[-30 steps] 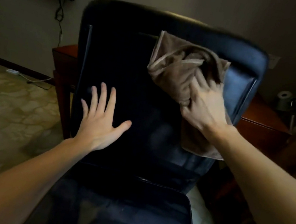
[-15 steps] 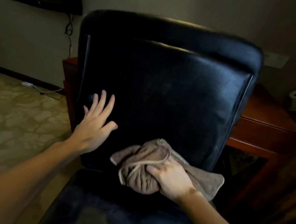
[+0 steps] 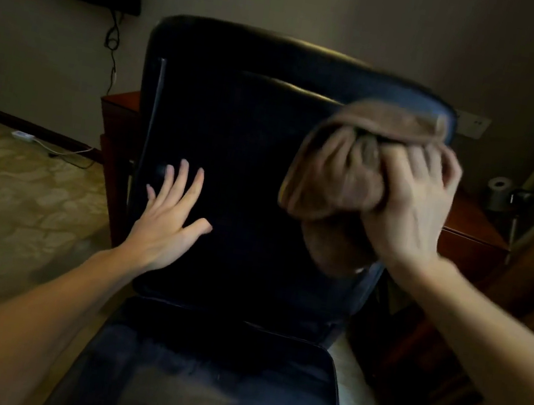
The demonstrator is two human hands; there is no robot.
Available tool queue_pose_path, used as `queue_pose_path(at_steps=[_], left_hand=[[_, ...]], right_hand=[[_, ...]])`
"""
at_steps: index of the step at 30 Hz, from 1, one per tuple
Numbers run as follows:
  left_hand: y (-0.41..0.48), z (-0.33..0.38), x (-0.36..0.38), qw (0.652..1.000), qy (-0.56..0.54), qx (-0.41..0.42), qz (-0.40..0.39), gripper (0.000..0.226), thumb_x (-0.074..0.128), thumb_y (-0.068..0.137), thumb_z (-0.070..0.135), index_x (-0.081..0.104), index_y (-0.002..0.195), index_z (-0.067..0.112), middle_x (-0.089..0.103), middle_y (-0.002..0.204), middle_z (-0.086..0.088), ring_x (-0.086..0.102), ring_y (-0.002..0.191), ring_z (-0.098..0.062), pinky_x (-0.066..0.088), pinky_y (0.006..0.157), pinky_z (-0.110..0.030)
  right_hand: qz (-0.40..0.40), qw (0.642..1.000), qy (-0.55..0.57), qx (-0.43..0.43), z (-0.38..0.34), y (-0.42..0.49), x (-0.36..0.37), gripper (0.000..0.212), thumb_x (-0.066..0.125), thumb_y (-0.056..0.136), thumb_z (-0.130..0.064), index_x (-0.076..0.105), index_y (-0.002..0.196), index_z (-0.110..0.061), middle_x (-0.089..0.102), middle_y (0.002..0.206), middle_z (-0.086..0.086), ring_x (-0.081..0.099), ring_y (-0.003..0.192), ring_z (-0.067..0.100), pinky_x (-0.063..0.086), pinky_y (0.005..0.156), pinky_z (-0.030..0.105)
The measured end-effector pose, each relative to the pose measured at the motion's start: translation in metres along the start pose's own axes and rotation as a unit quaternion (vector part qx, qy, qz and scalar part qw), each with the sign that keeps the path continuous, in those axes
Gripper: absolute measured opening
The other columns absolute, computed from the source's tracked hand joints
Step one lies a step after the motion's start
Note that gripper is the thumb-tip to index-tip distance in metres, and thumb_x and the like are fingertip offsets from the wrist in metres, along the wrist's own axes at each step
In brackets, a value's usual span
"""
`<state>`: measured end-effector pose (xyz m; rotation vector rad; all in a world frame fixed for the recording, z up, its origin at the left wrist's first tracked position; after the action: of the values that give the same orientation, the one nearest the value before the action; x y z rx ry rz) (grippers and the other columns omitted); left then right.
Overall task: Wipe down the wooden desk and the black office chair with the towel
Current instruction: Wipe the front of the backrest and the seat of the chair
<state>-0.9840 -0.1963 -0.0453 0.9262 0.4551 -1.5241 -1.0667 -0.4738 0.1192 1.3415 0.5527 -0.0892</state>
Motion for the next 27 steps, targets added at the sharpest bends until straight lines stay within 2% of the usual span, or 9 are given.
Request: queue_pose_path(at_steps=[6,9,11,14,18,20,22,25,27], left_hand=[[0.003,-0.003,0.001,1.000,0.013,-0.013,0.003,0.082,0.048,0.104,0.034,-0.011,0.162,0.032,-0.031,0.165,0.008,-0.035,0.149,-0.012,-0.018,0.124,-0.048],[0.004,-0.008,0.002,1.000,0.013,-0.003,-0.001,0.087,0.042,0.095,0.048,-0.012,0.162,0.034,-0.033,0.164,0.010,-0.036,0.148,-0.011,-0.019,0.124,-0.048],[0.006,-0.010,0.004,1.000,0.014,-0.002,0.003,0.091,0.037,0.087,0.050,-0.012,0.162,0.034,-0.033,0.164,0.011,-0.037,0.148,-0.011,-0.020,0.123,-0.047],[0.009,-0.014,0.008,1.000,0.003,0.003,0.024,0.084,0.042,0.097,0.043,-0.010,0.162,0.037,-0.033,0.162,0.016,-0.039,0.145,-0.005,-0.021,0.123,-0.046],[0.011,-0.017,0.008,1.000,-0.006,-0.001,0.030,0.085,0.036,0.088,0.047,-0.006,0.162,0.040,-0.032,0.159,0.022,-0.040,0.141,0.002,-0.022,0.120,-0.042],[0.010,-0.015,0.007,1.000,-0.001,-0.005,0.029,0.087,0.036,0.086,0.050,-0.005,0.162,0.040,-0.030,0.161,0.019,-0.038,0.141,0.001,-0.022,0.120,-0.042],[0.006,-0.012,0.005,1.000,0.000,-0.015,0.028,0.088,0.037,0.086,0.051,-0.005,0.162,0.039,-0.028,0.164,0.016,-0.037,0.142,0.000,-0.022,0.120,-0.042],[-0.003,-0.001,0.003,0.999,0.020,-0.025,0.037,0.081,0.045,0.101,0.045,-0.006,0.163,0.036,-0.029,0.165,0.012,-0.035,0.147,-0.006,-0.019,0.122,-0.044],[-0.008,0.008,0.003,0.997,0.031,-0.040,0.056,0.080,0.048,0.104,0.037,-0.006,0.164,0.031,-0.028,0.167,0.008,-0.031,0.151,-0.011,-0.015,0.125,-0.048]], right_hand=[[-0.229,0.973,-0.020,0.023,-0.010,0.039,0.086,0.068,0.065,0.075,-0.019,0.051,0.141,-0.013,0.058,0.136,0.024,0.039,0.138,0.045,0.013,0.124,0.056],[-0.215,0.974,0.048,0.058,-0.033,-0.004,0.112,0.066,0.064,0.072,-0.020,0.058,0.137,-0.011,0.060,0.137,0.026,0.043,0.137,0.046,0.016,0.124,0.058],[-0.220,0.973,0.072,0.016,-0.054,-0.043,0.127,0.069,0.064,0.064,-0.025,0.063,0.132,-0.013,0.064,0.132,0.023,0.048,0.134,0.043,0.018,0.124,0.054],[-0.281,0.951,0.114,-0.063,-0.080,-0.121,0.143,0.075,0.072,0.058,-0.027,0.064,0.132,-0.017,0.061,0.138,0.016,0.040,0.138,0.041,0.016,0.124,0.049],[-0.397,0.903,0.128,-0.101,-0.094,-0.203,0.154,0.053,0.055,0.075,-0.036,0.071,0.124,-0.025,0.070,0.129,0.000,0.053,0.134,0.028,0.033,0.120,0.048],[-0.475,0.867,0.146,-0.025,-0.089,-0.224,0.162,0.047,0.048,0.077,-0.032,0.072,0.116,-0.026,0.072,0.124,-0.001,0.057,0.128,0.025,0.036,0.115,0.036],[-0.494,0.838,0.198,0.118,-0.072,-0.235,0.159,0.044,0.043,0.075,-0.029,0.072,0.107,-0.025,0.075,0.113,0.001,0.065,0.113,0.027,0.049,0.096,0.031],[-0.317,0.850,0.248,0.339,-0.015,-0.223,0.120,0.032,0.040,0.071,-0.024,0.070,0.084,-0.023,0.076,0.086,-0.003,0.071,0.088,0.018,0.053,0.077,0.032],[-0.187,0.842,0.267,0.430,0.020,-0.202,0.081,0.026,0.041,0.071,-0.021,0.066,0.073,-0.027,0.072,0.076,-0.012,0.066,0.076,-0.002,0.049,0.073,0.025]])
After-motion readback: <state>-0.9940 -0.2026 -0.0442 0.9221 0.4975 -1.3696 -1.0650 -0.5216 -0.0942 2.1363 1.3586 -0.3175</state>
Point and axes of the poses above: each hand's wrist, its own y-axis towards the middle knuckle, its own x-axis out of the palm, z = x × y, the point moved 8 cm from there along y, towards the middle knuckle
